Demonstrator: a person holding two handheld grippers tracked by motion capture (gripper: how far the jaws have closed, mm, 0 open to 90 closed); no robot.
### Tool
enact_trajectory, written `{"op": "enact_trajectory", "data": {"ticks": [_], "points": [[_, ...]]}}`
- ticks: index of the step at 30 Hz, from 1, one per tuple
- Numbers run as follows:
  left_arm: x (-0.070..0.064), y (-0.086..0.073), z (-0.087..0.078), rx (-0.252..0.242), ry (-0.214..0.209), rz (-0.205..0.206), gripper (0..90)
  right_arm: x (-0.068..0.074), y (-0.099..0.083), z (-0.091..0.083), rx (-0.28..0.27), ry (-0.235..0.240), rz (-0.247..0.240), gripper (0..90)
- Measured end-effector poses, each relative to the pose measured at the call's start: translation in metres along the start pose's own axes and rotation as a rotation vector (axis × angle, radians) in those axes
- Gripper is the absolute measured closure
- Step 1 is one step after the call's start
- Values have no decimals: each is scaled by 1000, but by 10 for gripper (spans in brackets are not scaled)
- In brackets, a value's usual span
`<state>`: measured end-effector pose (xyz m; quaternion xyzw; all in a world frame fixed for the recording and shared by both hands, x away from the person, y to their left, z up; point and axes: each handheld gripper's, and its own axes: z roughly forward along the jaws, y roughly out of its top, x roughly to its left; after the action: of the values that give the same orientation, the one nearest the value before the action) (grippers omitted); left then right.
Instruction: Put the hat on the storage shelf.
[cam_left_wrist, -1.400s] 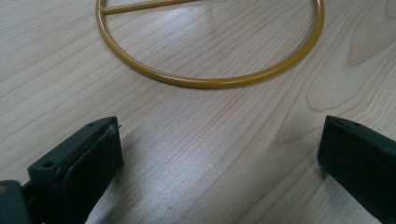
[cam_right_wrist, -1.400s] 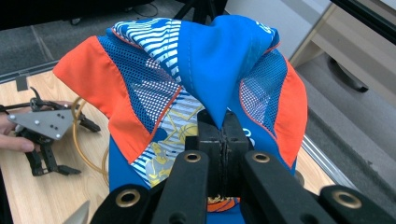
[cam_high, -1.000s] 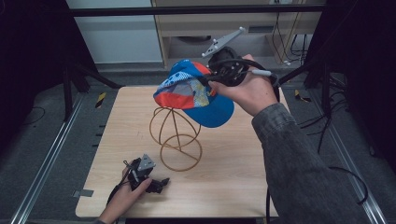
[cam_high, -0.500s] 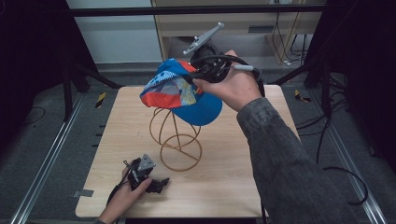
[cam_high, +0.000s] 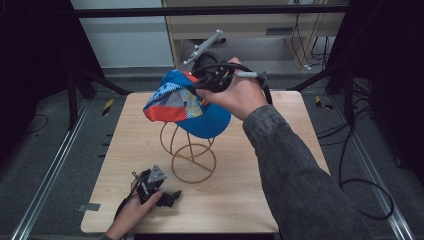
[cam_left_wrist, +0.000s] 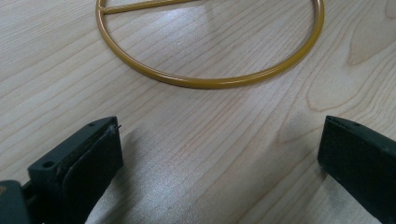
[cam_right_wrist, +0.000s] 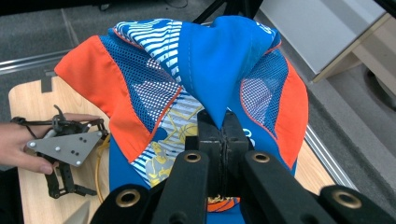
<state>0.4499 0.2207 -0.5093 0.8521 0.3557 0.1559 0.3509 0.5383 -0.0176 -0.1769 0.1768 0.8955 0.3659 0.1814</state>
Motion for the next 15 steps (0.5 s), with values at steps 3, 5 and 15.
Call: {"op": "enact_trajectory", "data": {"ticks": [3,5,15], "points": [[0,0,0,0,0,0,0,4,2,6,9,8,-12,899],[0,0,0,0,-1,2,0,6,3,11,16,16,-15,899],[0,0,0,0,-1,1,0,16,8,35,50,55,-37,899]]}}
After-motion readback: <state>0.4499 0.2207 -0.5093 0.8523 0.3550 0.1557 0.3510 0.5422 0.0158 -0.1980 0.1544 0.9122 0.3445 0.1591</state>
